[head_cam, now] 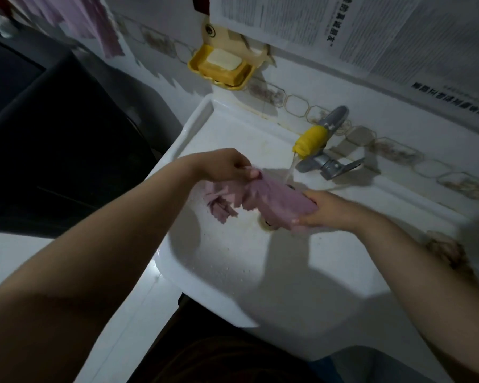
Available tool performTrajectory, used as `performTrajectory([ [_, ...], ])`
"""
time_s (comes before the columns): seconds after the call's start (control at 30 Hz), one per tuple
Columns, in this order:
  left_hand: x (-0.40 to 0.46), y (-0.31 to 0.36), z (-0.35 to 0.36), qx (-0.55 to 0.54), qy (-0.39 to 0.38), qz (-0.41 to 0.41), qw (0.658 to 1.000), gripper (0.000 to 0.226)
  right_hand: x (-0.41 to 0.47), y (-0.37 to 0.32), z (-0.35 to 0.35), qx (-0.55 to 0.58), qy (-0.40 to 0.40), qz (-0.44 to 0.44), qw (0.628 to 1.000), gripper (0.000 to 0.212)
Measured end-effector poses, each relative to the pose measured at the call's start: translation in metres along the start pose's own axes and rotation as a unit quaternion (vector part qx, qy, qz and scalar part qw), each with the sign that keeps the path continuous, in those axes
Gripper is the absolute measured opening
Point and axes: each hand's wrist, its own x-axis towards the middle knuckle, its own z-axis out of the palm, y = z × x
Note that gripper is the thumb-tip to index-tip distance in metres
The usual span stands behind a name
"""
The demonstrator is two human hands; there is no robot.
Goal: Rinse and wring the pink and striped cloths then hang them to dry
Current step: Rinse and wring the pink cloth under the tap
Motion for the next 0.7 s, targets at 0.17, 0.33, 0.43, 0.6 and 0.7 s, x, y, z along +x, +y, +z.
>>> performTrajectory([
  [0.17, 0.001, -0.011, 0.025, -0.335, 0.106, -0.030, 0.936, 0.063, -0.007, 0.006, 0.010, 0.367, 0.077, 0.022, 0.927, 0.019],
  [0.33, 0.017, 0.010, 0.064, -0.434, 0.201, -0.079, 0.875, 0.042, 0.009, -0.019, 0.023, 0.539, 0.216, -0.008, 0.814, 0.024],
  [0.43, 0.027, 0.028, 0.073, -0.506, 0.199, -0.092, 0.834, 0.033, 0.018, -0.049, 0.040, 0.476, 0.313, -0.024, 0.822, 0.013],
  [0.6, 0.029, 0.051, 0.086, -0.611, 0.148, -0.142, 0.765, 0.042, 0.029, -0.091, 0.065, 0.198, 0.389, 0.001, 0.900, 0.045],
  [0.7, 0.027, 0.062, 0.093, -0.620, 0.128, -0.178, 0.753, 0.057, 0.042, -0.089, 0.041, 0.140, 0.406, 0.072, 0.900, 0.049],
])
